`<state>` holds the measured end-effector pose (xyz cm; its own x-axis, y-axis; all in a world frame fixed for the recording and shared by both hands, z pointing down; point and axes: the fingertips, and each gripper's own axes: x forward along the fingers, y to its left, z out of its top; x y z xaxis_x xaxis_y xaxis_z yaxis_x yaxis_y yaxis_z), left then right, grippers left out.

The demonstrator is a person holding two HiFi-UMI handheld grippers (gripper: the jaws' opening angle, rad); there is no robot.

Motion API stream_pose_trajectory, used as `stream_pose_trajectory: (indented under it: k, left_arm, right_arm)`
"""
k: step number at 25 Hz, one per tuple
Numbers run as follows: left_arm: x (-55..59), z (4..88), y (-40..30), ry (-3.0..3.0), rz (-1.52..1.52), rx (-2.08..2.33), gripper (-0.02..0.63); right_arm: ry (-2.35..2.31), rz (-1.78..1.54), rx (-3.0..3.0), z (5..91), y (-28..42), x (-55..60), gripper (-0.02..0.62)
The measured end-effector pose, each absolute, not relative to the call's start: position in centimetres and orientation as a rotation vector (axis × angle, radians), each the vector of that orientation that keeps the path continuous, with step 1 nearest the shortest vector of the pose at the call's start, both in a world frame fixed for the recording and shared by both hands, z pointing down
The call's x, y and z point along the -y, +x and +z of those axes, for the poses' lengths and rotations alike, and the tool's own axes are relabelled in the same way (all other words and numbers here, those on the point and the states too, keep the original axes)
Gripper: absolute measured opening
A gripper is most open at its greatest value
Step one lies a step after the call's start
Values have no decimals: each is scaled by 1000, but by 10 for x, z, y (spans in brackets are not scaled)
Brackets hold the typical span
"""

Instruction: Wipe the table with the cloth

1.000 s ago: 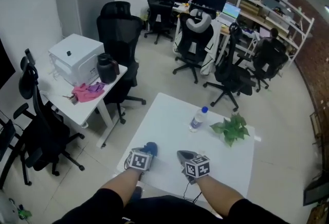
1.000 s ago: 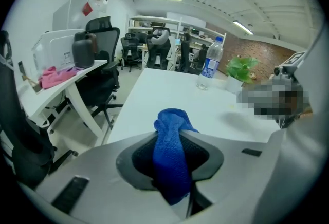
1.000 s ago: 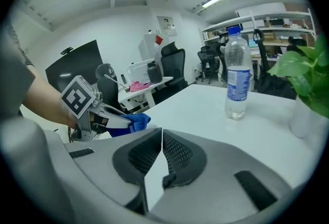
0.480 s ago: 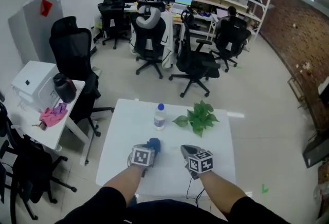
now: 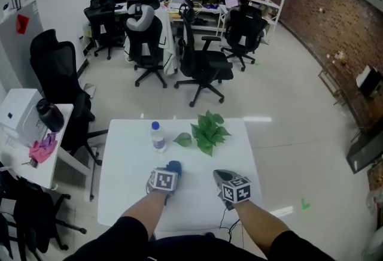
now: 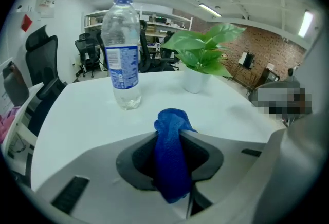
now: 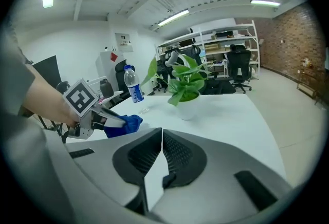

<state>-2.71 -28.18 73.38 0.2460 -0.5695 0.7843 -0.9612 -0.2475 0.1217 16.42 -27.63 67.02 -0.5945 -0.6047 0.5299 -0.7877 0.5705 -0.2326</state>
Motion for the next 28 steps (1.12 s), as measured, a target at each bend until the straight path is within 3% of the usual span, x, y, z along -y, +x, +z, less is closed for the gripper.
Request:
stream_pose_trajectory:
  k: [8, 22, 28]
  left_arm:
    - [282, 775, 7, 1871, 1045, 1313, 92]
    - [303, 779, 106, 2017, 1106, 1225, 81]
    - [306, 765, 96, 2082, 1068, 1233, 80]
  right_arm:
    - [1221, 685, 2377, 684, 220, 270, 11]
    - [1345, 745, 2280, 707, 298, 240, 11]
    - [1353, 730, 2266, 704, 302, 236, 11]
